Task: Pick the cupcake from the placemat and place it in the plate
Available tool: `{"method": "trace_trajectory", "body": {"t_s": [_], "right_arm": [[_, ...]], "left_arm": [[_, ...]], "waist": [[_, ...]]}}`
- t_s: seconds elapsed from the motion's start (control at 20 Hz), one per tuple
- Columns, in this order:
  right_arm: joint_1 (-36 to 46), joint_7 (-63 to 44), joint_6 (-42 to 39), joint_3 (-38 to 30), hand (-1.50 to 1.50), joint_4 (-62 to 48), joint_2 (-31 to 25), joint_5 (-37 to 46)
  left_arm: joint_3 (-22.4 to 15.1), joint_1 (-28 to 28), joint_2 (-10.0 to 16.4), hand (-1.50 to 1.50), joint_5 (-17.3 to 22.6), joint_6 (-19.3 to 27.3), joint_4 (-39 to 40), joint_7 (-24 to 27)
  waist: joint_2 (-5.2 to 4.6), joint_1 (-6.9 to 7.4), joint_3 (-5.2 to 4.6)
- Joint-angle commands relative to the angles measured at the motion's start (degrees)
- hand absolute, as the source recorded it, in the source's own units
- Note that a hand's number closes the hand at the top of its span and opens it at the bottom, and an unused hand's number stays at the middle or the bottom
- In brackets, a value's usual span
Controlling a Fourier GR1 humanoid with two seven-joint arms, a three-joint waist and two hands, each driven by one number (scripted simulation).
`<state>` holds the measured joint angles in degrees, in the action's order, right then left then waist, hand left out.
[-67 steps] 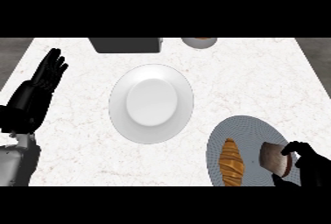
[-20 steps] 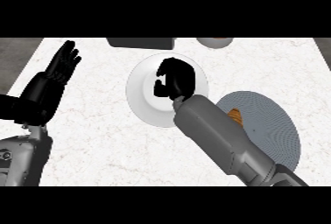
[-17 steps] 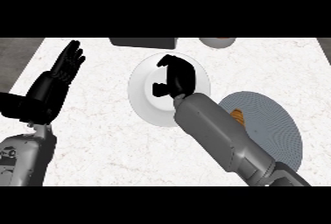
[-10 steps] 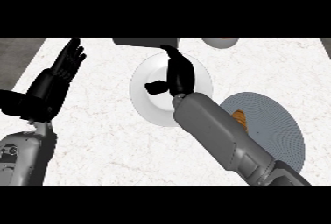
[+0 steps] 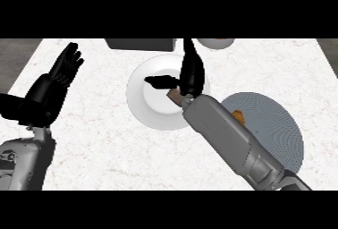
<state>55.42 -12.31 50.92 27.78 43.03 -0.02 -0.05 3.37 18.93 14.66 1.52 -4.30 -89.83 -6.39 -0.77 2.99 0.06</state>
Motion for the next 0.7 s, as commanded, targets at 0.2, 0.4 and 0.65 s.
{"method": "trace_trajectory", "body": {"t_s": [0.2, 0.4, 0.65], "right_arm": [[-8.5, 8.5, -3.4, -8.1, -1.50, 8.5, -4.2, -5.1], [-16.5, 14.8, -8.3, -10.6, -1.50, 12.9, -7.1, -5.7], [-29.0, 11.4, -13.4, -8.3, -1.50, 28.4, -15.0, -4.8]], "left_arm": [[6.6, -3.0, 4.3, 0.00, 3.7, -3.3, 0.9, 2.0], [2.3, -2.1, -0.1, 0.00, 0.8, 0.1, -2.4, -1.6], [3.7, -5.0, 1.7, 0.00, 1.0, -1.5, -4.8, -1.3]], "waist": [[0.81, -2.93, -0.05], [0.78, -2.93, -0.03], [1.04, -3.45, -0.05]]}}
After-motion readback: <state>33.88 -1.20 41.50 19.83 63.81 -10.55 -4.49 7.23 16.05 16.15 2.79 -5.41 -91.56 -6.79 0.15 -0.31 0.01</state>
